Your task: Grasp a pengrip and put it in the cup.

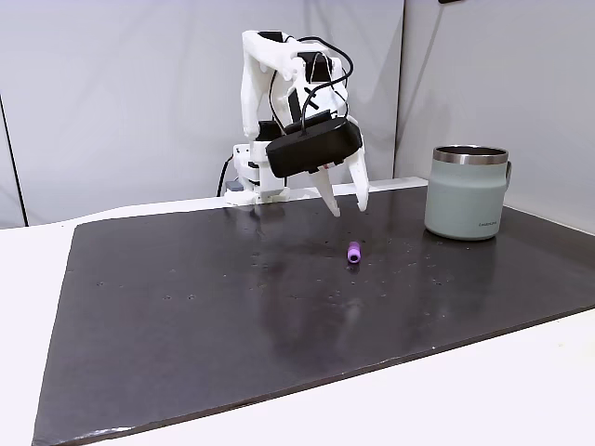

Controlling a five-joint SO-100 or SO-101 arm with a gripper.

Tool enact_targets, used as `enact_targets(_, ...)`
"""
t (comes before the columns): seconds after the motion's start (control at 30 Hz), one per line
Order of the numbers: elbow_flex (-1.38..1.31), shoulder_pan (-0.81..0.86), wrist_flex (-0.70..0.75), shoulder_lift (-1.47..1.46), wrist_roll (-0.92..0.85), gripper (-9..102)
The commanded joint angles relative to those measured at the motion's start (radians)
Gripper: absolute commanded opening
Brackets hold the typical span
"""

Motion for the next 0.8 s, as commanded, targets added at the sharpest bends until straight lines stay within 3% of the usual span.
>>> enact_targets(0.0, -0.094, 0.000, 0.037, -0.014, -0.049, 20)
enact_targets(0.77, -0.348, 0.031, 0.143, -0.296, -0.331, 24)
